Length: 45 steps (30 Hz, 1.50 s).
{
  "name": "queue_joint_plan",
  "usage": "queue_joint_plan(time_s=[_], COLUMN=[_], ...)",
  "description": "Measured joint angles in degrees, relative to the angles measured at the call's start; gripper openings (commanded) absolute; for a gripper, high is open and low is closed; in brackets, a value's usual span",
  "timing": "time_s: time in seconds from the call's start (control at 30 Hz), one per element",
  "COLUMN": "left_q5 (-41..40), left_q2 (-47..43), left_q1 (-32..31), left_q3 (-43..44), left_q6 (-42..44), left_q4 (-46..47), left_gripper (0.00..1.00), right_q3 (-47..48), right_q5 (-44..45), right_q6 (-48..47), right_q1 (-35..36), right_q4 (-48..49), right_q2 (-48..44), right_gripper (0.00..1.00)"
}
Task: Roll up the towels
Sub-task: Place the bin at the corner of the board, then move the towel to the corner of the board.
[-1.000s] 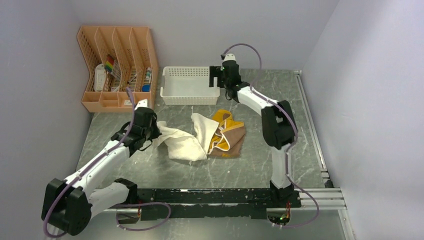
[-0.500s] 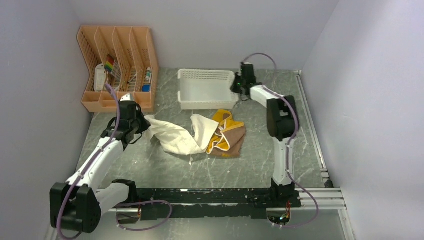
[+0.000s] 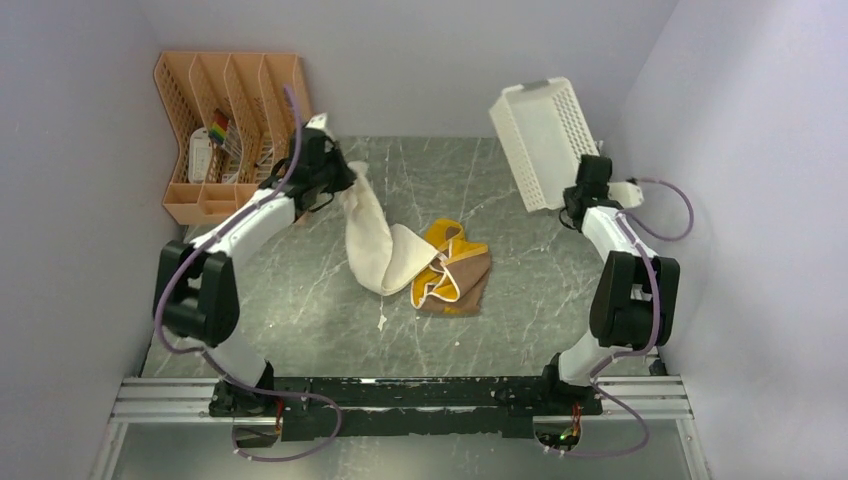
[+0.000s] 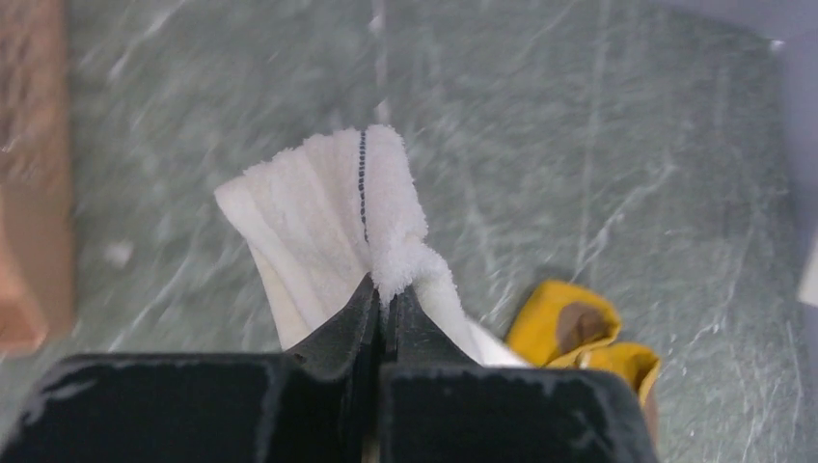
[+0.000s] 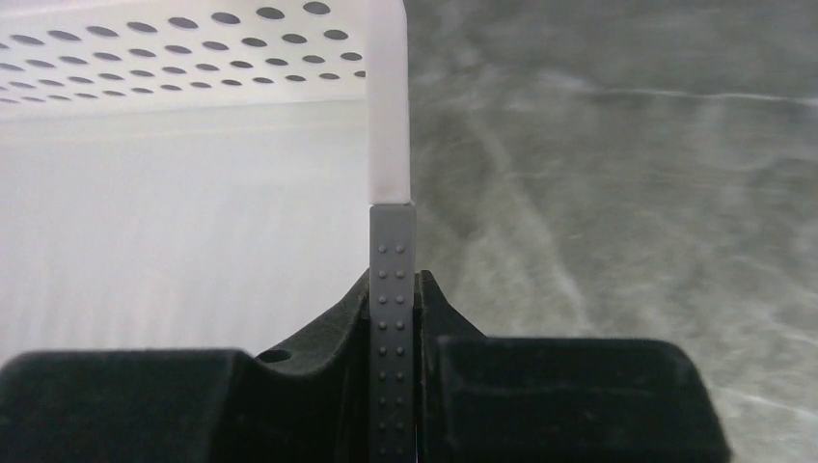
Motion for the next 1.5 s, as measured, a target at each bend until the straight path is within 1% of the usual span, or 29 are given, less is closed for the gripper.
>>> queue_joint_plan(time_s=[0.13,0.2,0.3,0.33,0.37,0.43,0.47,0.5,0.53,0.63,0.73,0.77,0.8,0.87,0.93,0.97,1.07,1.13,1.17,1.23,1.27,1.3,1.33,1.37,1.4,1.43,1.5], left_q5=[1.0,2.3,4.0,4.5,4.8,5.2,5.2,5.2,5.1,4.6,3.9,3.6,3.4,2.9,2.4,2.1,1.2,0.5,0.2,-0.3,-0.5,-0.7,-0.9,-1.1,-1.4,-1.6,-1.9], left_q2=[7.9,12.5,20.0,22.4,25.1,28.9,30.3,31.2,31.7,30.9,27.9,26.2,23.9,18.6,13.4,10.9,4.2,1.2,0.6,0.3,0.6,0.9,1.2,1.4,1.6,1.7,1.7], left_q1=[-3.1,-3.7,-3.8,-3.8,-3.9,-3.9,-3.9,-4.0,-4.0,-4.2,-4.3,-4.3,-4.3,-4.3,-4.3,-4.3,-4.3,-4.3,-4.3,-4.3,-4.3,-4.3,-4.3,-4.3,-4.3,-4.3,-4.3], left_q3=[11.3,17.2,27.5,30.9,34.7,40.5,42.9,44.7,45.9,46.6,45.1,43.9,42.3,39.1,36.8,35.7,33.2,32.3,32.2,32.0,31.7,31.2,30.7,29.7,28.8,27.7,26.1], left_q6=[3.1,4.9,8.3,9.5,10.9,13.3,14.5,15.5,16.5,18.9,20.7,21.2,21.6,22.5,23.3,23.5,24.5,25.3,25.6,26.1,26.4,26.6,26.8,27.0,27.2,27.4,27.6], left_q4=[0.9,0.7,-0.6,-1.1,-1.7,-3.2,-3.7,-4.0,-4.2,-4.0,-3.8,-3.6,-3.4,-3.1,-2.4,-2.0,-0.1,1.0,1.2,1.1,0.9,0.7,0.5,0.2,0.0,-0.4,-0.7], left_gripper=[0.07,0.07,0.07,0.07,0.07,0.07,0.07,0.07,0.07,0.07,0.07,0.07,0.07,0.07,0.07,0.07,0.07,0.07,0.07,0.07,0.07,0.07,0.07,0.07,0.07,0.07,0.07], right_q3=[-2.1,-1.4,1.5,2.6,3.5,4.4,4.6,4.7,4.5,-0.4,-7.1,-7.5,-9.4,-13.6,-16.1,-16.5,-16.9,-17.4,-17.4,-16.9,-16.5,-15.8,-14.7,-14.2,-14.2,-14.8,-16.6], right_q5=[2.3,3.3,5.0,5.4,5.4,4.7,4.1,3.6,3.3,2.7,4.1,4.3,5.3,5.4,3.5,2.1,-1.0,-2.5,-2.9,-4.2,-4.7,-4.0,-4.5,-4.6,-4.6,-4.4,-3.6], right_q6=[7.3,10.0,12.3,12.6,12.7,10.4,8.8,6.9,5.4,-0.7,-8.7,-9.7,-13.3,-19.8,-23.6,-24.9,-26.3,-26.4,-26.4,-26.3,-26.3,-26.8,-26.8,-26.9,-26.8,-26.8,-26.4], right_q1=[-5.4,-7.6,-8.7,-8.7,-8.8,-8.9,-9.0,-8.8,-8.7,-7.2,-2.8,-1.1,2.4,11.5,20.5,24.4,31.2,35.5,38.1,41.7,43.0,44.1,44.5,44.6,44.5,44.4,44.1], right_q4=[-3.5,-5.9,-7.5,-7.6,-7.5,-7.1,-6.4,-5.4,-4.5,0.4,4.9,5.2,8.2,14.6,18.4,19.9,23.0,23.1,22.1,20.5,19.3,19.1,18.4,18.2,17.7,17.0,14.5], right_q2=[2.3,5.8,10.6,11.5,12.2,12.5,12.4,12.0,11.4,4.8,-7.5,-10.8,-14.9,-21.7,-24.3,-23.6,-16.2,-8.5,-4.0,2.0,4.5,6.1,6.2,6.2,6.0,5.4,3.3], right_gripper=[0.0,0.0,0.0,0.14,0.34,0.78,0.92,0.99,1.0,1.0,1.0,1.0,1.0,1.0,1.0,1.0,1.0,1.0,0.99,0.99,0.96,0.84,0.62,0.37,0.17,0.01,0.0])
